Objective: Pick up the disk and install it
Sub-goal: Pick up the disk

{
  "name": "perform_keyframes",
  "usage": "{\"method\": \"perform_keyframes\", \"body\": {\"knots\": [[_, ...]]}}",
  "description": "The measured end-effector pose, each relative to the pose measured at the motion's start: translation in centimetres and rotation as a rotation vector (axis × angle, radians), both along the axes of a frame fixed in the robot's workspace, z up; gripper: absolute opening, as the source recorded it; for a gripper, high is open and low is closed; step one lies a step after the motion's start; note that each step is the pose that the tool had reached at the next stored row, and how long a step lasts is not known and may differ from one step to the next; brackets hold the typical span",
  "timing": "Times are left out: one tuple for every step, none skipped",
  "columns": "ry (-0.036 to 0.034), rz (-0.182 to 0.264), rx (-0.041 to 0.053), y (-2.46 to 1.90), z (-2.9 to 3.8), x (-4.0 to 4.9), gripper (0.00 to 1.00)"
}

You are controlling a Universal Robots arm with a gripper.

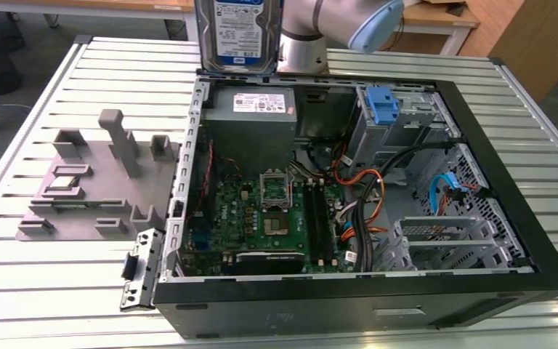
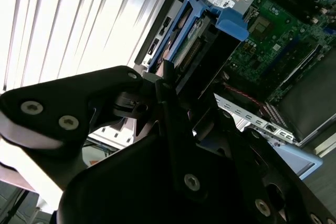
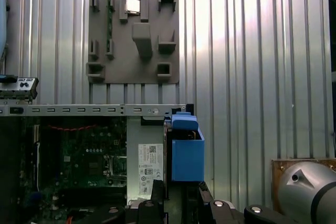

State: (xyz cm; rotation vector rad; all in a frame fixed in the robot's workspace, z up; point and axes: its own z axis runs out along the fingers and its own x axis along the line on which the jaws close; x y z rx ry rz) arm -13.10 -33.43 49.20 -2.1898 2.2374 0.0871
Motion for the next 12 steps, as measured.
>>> {"method": "perform_keyframes", "body": {"knots": [[0.0000,0.000,0.0000,0.00,0.00,0.17,0.35],[0.0000,0.000,0.0001,0.00,0.00,0.34,0.35],[0.0000,0.000,0.0001,0.00,0.00,0.52,0.35],[0.0000,0.000,0.0000,0.00,0.00,0.69,0.35],[0.0001,0.000,0.0000,0.00,0.00,0.86,0.35],[0.0000,0.000,0.0000,0.00,0.00,1.03,0.35],[0.0000,0.000,0.0001,0.00,0.00,1.21,0.35],[0.0000,0.000,0.0001,0.00,0.00,1.39,0.35],[0.0000,0.000,0.0001,0.00,0.00,1.56,0.35],[0.0000,0.000,0.0001,0.00,0.00,1.75,0.35],[0.0000,0.000,0.0001,0.00,0.00,1.92,0.35],[0.0001,0.000,0.0000,0.00,0.00,2.09,0.35]]}}
